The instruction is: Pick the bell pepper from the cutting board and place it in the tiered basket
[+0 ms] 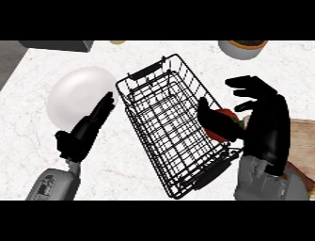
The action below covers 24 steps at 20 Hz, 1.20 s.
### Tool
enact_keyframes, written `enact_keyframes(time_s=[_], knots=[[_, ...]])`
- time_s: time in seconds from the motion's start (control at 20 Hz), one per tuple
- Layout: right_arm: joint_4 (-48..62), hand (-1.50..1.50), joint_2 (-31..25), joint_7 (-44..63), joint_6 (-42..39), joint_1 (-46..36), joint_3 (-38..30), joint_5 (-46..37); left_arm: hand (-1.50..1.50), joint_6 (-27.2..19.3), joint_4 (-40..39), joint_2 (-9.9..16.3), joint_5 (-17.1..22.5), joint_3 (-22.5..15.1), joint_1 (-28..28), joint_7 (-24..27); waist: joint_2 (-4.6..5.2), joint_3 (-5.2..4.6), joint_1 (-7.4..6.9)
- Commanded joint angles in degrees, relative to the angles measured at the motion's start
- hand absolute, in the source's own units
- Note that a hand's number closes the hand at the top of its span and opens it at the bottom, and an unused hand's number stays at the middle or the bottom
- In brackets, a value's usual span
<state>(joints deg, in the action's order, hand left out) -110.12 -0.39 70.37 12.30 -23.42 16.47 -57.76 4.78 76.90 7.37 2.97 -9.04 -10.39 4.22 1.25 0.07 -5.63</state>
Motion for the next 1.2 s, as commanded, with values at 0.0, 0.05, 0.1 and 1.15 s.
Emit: enact_keyframes(time_s=[0.0, 0.05, 0.1, 1.15], knots=[[3.55, -1.5, 0.37, 14.79, 11.04, -5.92, -3.47, 6.03, 0.0, -0.77, -0.49, -0.03, 0.04, 0.88, -1.12, -0.8, -0.38, -0.05, 0.59], [4.51, -1.5, 0.37, 14.78, 13.52, -6.86, -3.3, 5.33, 0.0, 0.45, -0.96, 0.13, 0.09, 0.1, 0.11, -0.05, -0.44, -0.11, 0.45], [4.95, -1.5, 0.37, 14.79, 14.23, -8.24, -4.15, 4.32, 0.0, -0.42, -0.38, 0.38, -0.03, 0.86, -1.01, -0.91, -0.75, -0.12, 0.98], [-29.6, -1.5, 0.39, 14.85, 5.31, 2.73, -9.8, -30.68, 0.0, -3.01, 0.09, 0.3, 0.05, 3.03, 5.47, 0.86, -2.96, -0.13, 8.71]])
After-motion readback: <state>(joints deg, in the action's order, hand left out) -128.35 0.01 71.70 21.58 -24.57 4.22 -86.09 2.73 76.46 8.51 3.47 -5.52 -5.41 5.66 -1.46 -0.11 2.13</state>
